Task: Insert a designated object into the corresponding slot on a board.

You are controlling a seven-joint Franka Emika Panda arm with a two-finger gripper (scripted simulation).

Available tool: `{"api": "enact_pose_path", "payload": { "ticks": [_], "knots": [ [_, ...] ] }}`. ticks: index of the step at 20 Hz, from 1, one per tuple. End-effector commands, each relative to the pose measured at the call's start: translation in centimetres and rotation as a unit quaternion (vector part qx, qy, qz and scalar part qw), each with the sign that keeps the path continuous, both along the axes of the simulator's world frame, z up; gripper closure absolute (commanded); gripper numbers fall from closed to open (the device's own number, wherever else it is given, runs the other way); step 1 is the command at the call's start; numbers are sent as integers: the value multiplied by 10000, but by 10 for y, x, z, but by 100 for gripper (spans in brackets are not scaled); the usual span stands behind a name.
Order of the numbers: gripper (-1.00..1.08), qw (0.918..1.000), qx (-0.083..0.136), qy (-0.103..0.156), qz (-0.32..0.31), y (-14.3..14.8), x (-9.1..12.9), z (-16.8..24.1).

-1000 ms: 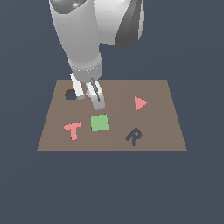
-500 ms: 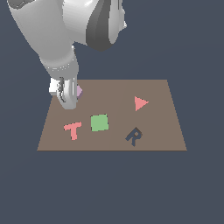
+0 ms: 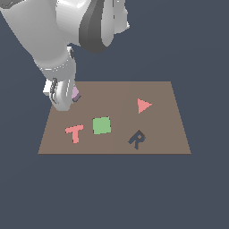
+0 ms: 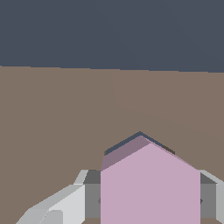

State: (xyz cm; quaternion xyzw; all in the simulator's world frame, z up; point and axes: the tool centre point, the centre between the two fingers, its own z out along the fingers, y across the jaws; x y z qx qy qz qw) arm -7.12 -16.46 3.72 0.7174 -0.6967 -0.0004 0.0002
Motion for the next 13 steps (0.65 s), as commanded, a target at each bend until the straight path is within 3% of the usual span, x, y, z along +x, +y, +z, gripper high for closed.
{"api": "enact_pose_path", "payload": {
  "ticks": [1, 3, 4, 13],
  "knots": [
    [108, 10000, 1, 4, -24, -1, -1, -5],
    [108, 10000, 1, 4, -33, -1, -1, -7],
    [-92, 10000, 1, 4, -33, -1, -1, -7],
    [-92, 10000, 1, 4, -33, -1, -1, -7]
  ]
}}
